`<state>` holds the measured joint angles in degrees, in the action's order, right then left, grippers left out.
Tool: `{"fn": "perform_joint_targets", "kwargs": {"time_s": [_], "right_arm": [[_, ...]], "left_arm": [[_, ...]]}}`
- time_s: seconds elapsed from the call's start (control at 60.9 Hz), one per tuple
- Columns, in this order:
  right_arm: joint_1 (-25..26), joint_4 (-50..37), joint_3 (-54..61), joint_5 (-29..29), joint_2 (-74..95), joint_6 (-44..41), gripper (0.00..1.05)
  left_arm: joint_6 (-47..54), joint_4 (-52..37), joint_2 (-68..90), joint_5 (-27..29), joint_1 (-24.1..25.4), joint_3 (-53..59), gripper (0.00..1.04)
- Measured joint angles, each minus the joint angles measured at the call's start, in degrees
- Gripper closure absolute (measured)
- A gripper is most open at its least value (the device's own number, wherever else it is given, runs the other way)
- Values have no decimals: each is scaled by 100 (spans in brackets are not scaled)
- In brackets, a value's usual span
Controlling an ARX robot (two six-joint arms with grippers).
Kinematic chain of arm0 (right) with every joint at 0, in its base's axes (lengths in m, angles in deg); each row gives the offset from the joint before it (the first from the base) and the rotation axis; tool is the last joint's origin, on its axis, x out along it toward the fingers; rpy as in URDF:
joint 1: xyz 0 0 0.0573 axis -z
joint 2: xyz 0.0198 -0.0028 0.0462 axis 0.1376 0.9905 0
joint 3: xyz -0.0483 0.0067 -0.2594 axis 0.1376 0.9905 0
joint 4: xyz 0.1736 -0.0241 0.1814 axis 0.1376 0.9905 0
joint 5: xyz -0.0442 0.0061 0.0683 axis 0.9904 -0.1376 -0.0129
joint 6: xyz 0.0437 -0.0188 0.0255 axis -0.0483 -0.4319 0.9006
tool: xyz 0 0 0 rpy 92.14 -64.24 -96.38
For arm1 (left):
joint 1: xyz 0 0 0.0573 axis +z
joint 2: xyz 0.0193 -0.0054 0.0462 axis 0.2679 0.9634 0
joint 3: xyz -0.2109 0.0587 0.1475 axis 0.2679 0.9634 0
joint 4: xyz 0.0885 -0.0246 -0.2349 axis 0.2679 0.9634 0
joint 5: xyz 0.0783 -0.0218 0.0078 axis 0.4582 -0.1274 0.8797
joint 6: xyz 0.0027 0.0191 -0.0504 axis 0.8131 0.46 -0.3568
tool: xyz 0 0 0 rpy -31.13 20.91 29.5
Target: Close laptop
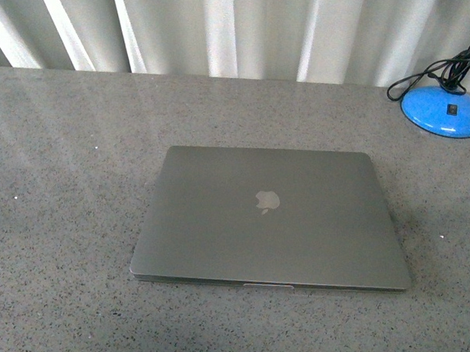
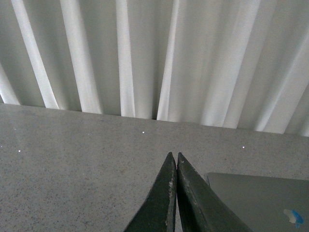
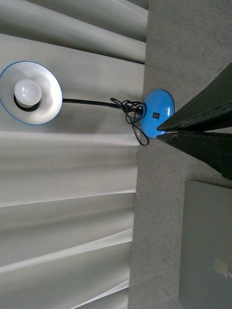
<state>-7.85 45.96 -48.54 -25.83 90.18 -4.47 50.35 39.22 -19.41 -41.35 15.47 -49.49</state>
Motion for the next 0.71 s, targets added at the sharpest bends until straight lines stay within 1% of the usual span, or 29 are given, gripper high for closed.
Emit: {"fn": "perform_joint_targets", "kwargs": {"time_s": [0.066, 0.098, 0.148, 0.181, 0.312, 0.394, 0.427, 0.624, 0.656, 0.673, 0.706], "right_arm": [[0, 92, 0, 2, -87, 0, 104], [0, 297, -2, 2, -271, 2, 104], [0, 933, 0, 2, -723, 2, 104], [0, 1054, 0, 2, -881, 4, 104], [0, 1091, 0, 4, -1058, 4, 104], [0, 1093, 0, 4, -1058, 4, 104], [0, 1093, 0, 4, -1058, 4, 104], [0, 1093, 0, 4, -1058, 4, 104], [0, 1093, 0, 4, -1058, 2, 100], [0, 1093, 0, 4, -1060, 4, 95], [0, 1093, 0, 4, -1058, 2, 88]], "left_arm": [[0, 118, -120, 0, 0, 0, 101], [0, 164, -166, -2, 0, 0, 101], [0, 249, -264, -2, 0, 0, 101], [0, 299, -299, 2, 0, 0, 101], [0, 474, -490, 0, 0, 0, 101], [0, 1335, -1121, -2, 0, -2, 101], [0, 1432, -1272, 2, 0, -2, 101], [2, 1471, -1434, 2, 0, -2, 101], [0, 1471, -1434, 2, 0, -2, 95], [0, 1471, -1434, 0, 0, -2, 90], [0, 1471, -1434, 0, 0, -2, 83]]}}
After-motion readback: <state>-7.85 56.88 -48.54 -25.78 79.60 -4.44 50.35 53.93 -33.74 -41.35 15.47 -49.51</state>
